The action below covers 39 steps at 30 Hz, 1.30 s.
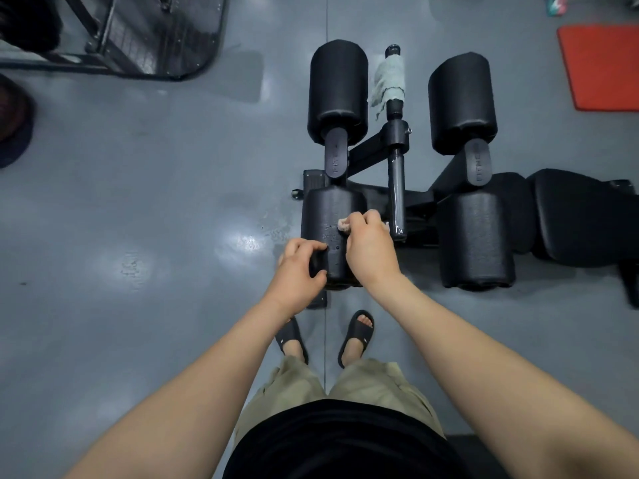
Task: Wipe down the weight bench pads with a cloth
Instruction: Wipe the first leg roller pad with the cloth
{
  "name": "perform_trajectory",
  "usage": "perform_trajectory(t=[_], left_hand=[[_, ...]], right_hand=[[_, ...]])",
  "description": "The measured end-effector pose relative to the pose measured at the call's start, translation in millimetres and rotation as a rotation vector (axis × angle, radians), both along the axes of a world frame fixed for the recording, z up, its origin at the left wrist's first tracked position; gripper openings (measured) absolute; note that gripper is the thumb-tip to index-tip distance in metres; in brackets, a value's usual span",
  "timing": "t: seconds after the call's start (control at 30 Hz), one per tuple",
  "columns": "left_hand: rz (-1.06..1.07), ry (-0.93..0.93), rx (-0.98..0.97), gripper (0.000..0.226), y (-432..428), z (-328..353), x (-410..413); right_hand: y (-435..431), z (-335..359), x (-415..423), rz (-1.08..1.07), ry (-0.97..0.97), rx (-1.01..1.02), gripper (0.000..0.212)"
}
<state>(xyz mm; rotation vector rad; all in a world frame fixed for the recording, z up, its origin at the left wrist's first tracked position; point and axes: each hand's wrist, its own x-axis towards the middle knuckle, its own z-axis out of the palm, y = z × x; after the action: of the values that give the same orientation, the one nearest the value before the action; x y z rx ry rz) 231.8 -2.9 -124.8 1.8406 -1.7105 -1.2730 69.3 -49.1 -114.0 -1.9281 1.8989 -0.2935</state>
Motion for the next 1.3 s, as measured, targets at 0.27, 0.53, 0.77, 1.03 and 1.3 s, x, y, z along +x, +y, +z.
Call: perform_trajectory(t=[0.27,0.53,0.77,1.03,1.3], left_hand=[[0.159,-0.005,0.176,0.080,-7,-1,-1],[0.139,-0.011,0.114,0.072,2,-11,2],[0.112,0.051,0.146,0.059,0,-10,11],[0.088,0.048,0.136,0.057,1,-11,12],[0.082,0.035,0.153,0.056,0,-11,13]], right_hand=[[-67,2,14,-0.038,0.008,0.001,0.022],[-85,-2,6,0.172,0.022,-0.014,0.036],[-49,-9,0,0.269,-0.014,0.021,0.040],[-4,-13,-7,0.313,-0.073,0.039,0.040],[30,-15,-12,0.306,-0.154,0.018,0.040]])
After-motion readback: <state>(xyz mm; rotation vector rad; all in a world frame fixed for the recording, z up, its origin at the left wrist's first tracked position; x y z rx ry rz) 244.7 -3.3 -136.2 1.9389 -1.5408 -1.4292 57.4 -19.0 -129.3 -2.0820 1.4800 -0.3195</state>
